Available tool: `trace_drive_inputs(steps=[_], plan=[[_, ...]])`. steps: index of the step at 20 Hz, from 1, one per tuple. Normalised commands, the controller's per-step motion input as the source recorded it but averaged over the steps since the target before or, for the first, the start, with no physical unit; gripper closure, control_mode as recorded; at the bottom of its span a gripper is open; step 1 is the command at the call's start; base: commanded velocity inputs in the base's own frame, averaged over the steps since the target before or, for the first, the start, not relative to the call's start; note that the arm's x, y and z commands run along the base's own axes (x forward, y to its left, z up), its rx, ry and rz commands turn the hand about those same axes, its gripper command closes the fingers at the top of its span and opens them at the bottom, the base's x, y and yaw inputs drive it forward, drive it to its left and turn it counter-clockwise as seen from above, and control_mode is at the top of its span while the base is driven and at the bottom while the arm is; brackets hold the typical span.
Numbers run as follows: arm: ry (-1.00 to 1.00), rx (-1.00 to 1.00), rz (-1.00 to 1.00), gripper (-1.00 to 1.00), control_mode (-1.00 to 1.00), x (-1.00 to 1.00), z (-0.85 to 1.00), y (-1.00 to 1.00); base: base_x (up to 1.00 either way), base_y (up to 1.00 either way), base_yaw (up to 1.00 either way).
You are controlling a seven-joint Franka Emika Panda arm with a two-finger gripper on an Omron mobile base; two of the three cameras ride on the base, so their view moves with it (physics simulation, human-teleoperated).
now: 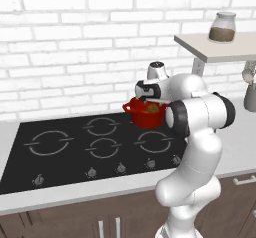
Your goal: Put the broccoli and avocado in the pot. Retrieve the spatula and lightly stir the vegetables in the pot.
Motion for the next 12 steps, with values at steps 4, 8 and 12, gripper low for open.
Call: trace_drive_inputs(steps=[4, 8, 12], plan=[[0.0, 0.0, -0.01, -1.0, -1.0, -0.08, 0.24, 0.0, 0.0, 0.0, 0.0], [-0.03, 0.0, -0.04, -1.0, -1.0, -0.59, 0.48, -0.06, 0.0, 0.0, 0.0], [0.0, 0.02, -0.11, -1.0, -1.0, -0.98, 0.24, -0.41, 0.0, 0.0, 0.0]])
